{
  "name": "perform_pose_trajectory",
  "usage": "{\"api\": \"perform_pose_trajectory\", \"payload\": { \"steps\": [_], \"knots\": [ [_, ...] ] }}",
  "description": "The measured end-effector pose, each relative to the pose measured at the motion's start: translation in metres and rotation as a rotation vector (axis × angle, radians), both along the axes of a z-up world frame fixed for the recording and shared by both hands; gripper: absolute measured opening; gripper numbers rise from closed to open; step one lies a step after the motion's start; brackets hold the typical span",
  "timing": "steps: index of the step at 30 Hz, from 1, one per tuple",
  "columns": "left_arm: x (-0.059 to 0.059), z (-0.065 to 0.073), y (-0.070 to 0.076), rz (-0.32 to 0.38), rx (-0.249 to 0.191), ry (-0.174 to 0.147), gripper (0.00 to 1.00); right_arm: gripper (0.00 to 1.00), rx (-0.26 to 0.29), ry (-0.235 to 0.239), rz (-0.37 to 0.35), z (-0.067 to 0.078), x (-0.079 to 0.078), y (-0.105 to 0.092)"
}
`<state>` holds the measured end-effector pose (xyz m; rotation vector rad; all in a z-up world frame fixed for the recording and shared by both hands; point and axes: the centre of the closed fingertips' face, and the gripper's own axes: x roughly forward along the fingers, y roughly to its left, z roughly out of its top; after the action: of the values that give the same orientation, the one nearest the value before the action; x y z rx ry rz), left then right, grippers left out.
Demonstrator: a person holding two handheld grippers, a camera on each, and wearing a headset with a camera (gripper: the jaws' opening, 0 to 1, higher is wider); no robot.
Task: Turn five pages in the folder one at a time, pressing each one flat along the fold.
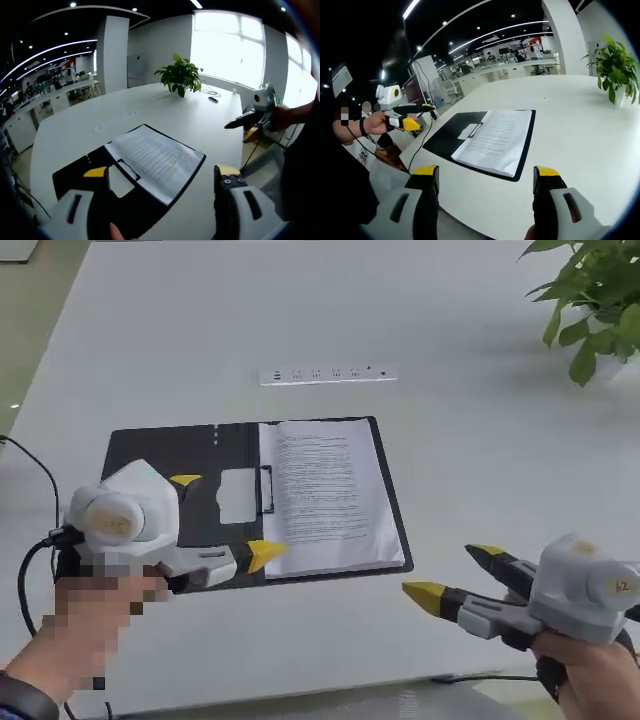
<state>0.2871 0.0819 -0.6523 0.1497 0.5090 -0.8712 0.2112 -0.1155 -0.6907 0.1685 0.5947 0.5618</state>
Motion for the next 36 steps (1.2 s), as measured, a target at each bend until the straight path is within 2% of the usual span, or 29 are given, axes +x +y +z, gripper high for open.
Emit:
{"api": "perform_pose_trajectory", "payload": {
  "steps": [7, 21, 26, 32, 36],
  "knots": [
    [0.012, -0.013, -0.047, -0.097, 0.003, 0.014, 0.86, 0.76, 0.001, 0.013, -0.009, -0.002, 0.000, -0.005],
    [0.029, -0.034, -0.120, -0.215, 0.029, 0.025, 0.85, 0.75, 0.013, 0.027, -0.013, -0.009, 0.002, -0.015],
    [0.032, -0.046, -0.136, -0.220, 0.024, 0.043, 0.85, 0.75, 0.020, 0.034, -0.020, -0.012, 0.002, -0.018],
    [0.038, -0.073, -0.147, -0.202, 0.057, 0.075, 0.84, 0.75, 0.022, 0.043, -0.015, -0.017, 0.002, -0.020],
    [0.041, -0.088, -0.155, -0.180, 0.061, 0.096, 0.84, 0.74, 0.031, 0.047, -0.017, -0.019, 0.003, -0.022]
  ]
}}
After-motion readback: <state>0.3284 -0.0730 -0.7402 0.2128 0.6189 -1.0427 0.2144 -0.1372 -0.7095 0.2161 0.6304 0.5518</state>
